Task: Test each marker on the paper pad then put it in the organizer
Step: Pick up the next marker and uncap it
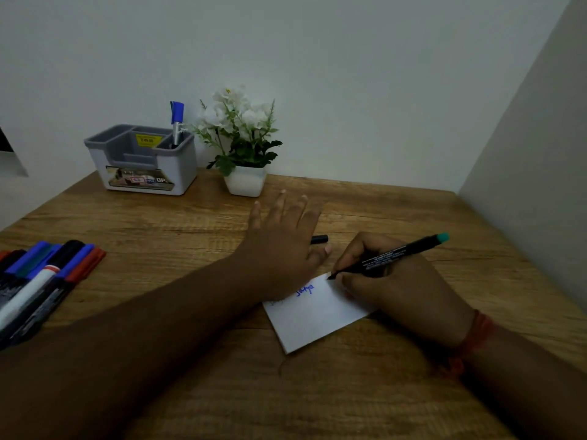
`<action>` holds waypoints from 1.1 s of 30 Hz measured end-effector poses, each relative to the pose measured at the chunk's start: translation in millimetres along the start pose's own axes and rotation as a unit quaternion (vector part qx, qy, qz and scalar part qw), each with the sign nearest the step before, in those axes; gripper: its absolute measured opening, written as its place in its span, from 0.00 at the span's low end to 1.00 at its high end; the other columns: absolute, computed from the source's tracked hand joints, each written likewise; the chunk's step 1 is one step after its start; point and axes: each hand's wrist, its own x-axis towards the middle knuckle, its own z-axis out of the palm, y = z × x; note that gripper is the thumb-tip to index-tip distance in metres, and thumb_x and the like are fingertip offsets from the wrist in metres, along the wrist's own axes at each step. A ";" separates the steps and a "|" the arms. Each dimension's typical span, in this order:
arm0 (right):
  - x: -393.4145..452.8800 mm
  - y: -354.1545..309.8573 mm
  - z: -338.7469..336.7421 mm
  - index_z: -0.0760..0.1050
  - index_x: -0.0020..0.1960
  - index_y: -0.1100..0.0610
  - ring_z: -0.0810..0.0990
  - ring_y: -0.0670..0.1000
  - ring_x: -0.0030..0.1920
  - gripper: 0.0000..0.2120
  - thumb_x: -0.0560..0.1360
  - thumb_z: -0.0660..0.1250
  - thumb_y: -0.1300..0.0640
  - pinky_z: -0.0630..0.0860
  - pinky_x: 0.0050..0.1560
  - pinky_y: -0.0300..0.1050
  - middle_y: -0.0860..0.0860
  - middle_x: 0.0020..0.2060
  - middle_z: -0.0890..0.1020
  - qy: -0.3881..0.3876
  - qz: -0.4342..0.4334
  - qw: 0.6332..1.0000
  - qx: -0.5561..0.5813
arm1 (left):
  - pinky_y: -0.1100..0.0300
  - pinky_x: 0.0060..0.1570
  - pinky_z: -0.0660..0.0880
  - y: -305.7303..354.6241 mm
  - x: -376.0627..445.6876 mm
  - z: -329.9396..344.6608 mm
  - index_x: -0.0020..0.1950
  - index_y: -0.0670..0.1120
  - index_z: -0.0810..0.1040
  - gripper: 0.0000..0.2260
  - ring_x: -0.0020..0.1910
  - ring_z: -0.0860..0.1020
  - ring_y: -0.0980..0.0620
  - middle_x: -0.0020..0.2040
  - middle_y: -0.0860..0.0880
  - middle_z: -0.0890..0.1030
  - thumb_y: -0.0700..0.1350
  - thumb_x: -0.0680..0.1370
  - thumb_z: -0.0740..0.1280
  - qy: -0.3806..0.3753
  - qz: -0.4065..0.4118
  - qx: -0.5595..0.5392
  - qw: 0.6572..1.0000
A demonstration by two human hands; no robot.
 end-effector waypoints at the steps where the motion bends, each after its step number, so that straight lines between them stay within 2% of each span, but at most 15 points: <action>1: 0.8 0.8 -0.4 0.81 0.42 0.55 0.83 0.45 0.42 0.05 0.72 0.74 0.64 0.79 0.43 0.41 0.47 0.40 0.85 -0.001 -0.008 1.000 -0.005 | 0.36 0.74 0.40 0.2 0.0 0.1 0.80 0.53 0.46 0.31 0.79 0.37 0.46 0.82 0.50 0.45 0.64 0.81 0.46 0.004 0.000 0.006 1.000; 10: 5.5 6.8 1.0 0.82 0.41 0.57 0.83 0.44 0.42 0.04 0.72 0.74 0.64 0.78 0.41 0.33 0.47 0.40 0.85 -0.009 -0.017 1.000 0.008 | 0.35 0.74 0.40 -0.8 1.5 1.1 0.80 0.53 0.47 0.30 0.79 0.36 0.46 0.82 0.50 0.44 0.65 0.81 0.47 0.007 0.000 0.009 1.000; 17: 6.7 6.3 1.2 0.82 0.40 0.55 0.82 0.41 0.42 0.05 0.71 0.75 0.63 0.75 0.40 0.28 0.44 0.40 0.85 -0.015 -0.022 1.000 -0.013 | 0.35 0.74 0.40 -1.1 3.0 3.0 0.80 0.53 0.48 0.31 0.79 0.36 0.45 0.82 0.50 0.43 0.66 0.80 0.45 0.010 -0.001 0.021 1.000; 21: 5.7 6.0 -0.5 0.82 0.41 0.56 0.82 0.42 0.42 0.04 0.71 0.75 0.63 0.76 0.40 0.30 0.45 0.40 0.85 -0.023 -0.016 1.000 -0.001 | 0.35 0.74 0.40 -1.1 2.9 2.6 0.80 0.53 0.47 0.31 0.79 0.35 0.46 0.81 0.50 0.42 0.65 0.80 0.46 0.003 -0.001 0.018 1.000; 30: 6.5 6.2 0.5 0.81 0.40 0.55 0.82 0.45 0.41 0.04 0.72 0.75 0.61 0.78 0.42 0.41 0.47 0.40 0.85 -0.008 0.000 1.000 -0.011 | 0.34 0.74 0.41 -2.0 3.6 3.9 0.80 0.53 0.46 0.33 0.79 0.35 0.45 0.81 0.50 0.41 0.66 0.78 0.43 0.006 0.001 0.022 1.000; 33: 6.6 6.9 0.1 0.81 0.40 0.54 0.82 0.46 0.42 0.04 0.72 0.75 0.61 0.78 0.42 0.42 0.48 0.39 0.85 -0.006 0.001 1.000 -0.016 | 0.34 0.74 0.41 -1.6 2.9 3.0 0.80 0.53 0.45 0.31 0.79 0.35 0.45 0.81 0.50 0.41 0.65 0.80 0.45 0.005 -0.001 0.027 1.000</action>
